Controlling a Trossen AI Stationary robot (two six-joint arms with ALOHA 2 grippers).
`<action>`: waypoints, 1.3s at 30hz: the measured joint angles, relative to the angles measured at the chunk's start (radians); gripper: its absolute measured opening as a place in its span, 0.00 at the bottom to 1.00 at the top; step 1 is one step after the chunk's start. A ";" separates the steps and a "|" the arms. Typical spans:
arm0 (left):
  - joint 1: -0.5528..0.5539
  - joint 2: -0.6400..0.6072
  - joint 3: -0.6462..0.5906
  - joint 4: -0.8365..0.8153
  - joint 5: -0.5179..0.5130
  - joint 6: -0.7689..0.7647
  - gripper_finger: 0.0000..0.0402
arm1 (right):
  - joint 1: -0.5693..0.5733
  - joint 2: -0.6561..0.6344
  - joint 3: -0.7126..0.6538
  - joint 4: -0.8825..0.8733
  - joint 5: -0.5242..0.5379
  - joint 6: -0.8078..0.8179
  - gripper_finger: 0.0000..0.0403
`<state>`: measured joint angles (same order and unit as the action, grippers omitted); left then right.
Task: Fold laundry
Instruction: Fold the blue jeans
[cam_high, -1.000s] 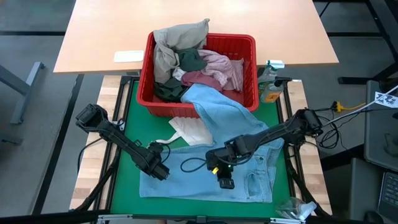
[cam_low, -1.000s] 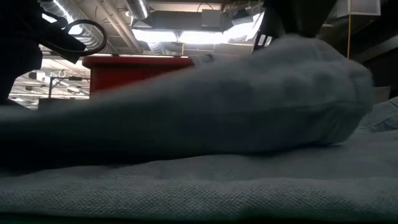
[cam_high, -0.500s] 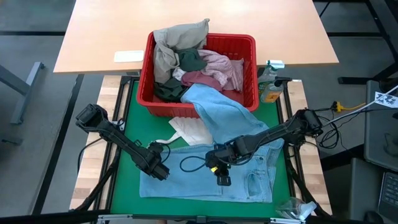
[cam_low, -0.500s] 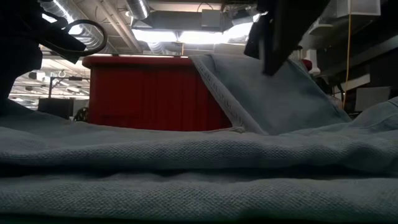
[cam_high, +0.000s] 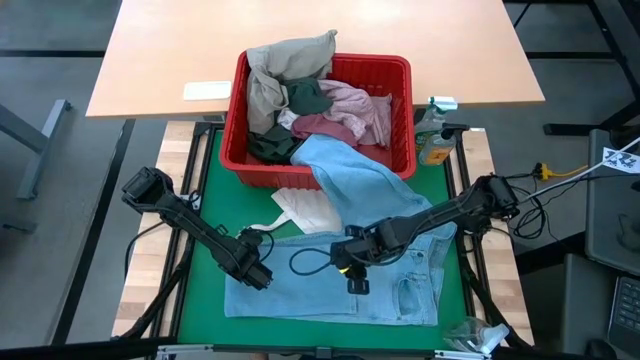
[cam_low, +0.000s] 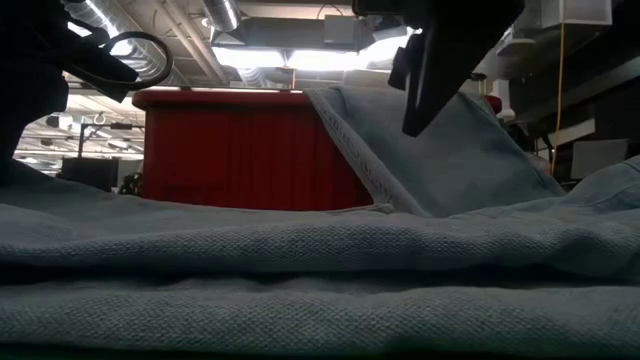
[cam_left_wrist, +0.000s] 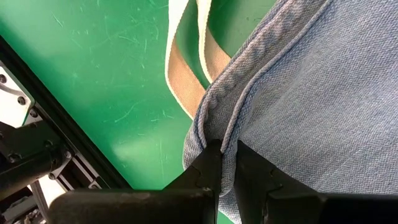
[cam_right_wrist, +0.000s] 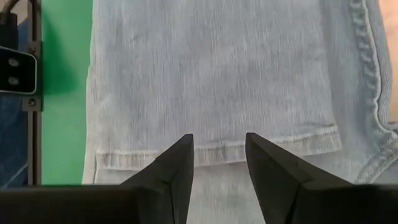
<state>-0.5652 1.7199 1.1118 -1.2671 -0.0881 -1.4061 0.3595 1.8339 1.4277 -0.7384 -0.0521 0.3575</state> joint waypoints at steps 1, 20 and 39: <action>0.000 0.000 0.000 0.000 0.000 0.000 0.07 | 0.000 0.000 0.000 -0.003 0.000 -0.002 0.36; 0.020 0.000 0.000 0.002 -0.009 0.030 0.32 | 0.000 0.001 0.000 -0.042 0.000 -0.082 0.36; 0.138 -0.086 0.000 -0.098 -0.065 0.064 0.30 | -0.123 0.001 0.000 -0.045 0.071 -0.202 0.36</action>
<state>-0.4271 1.6339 1.1118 -1.3652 -0.1528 -1.3417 0.2362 1.8347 1.4277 -0.7837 0.0192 0.1551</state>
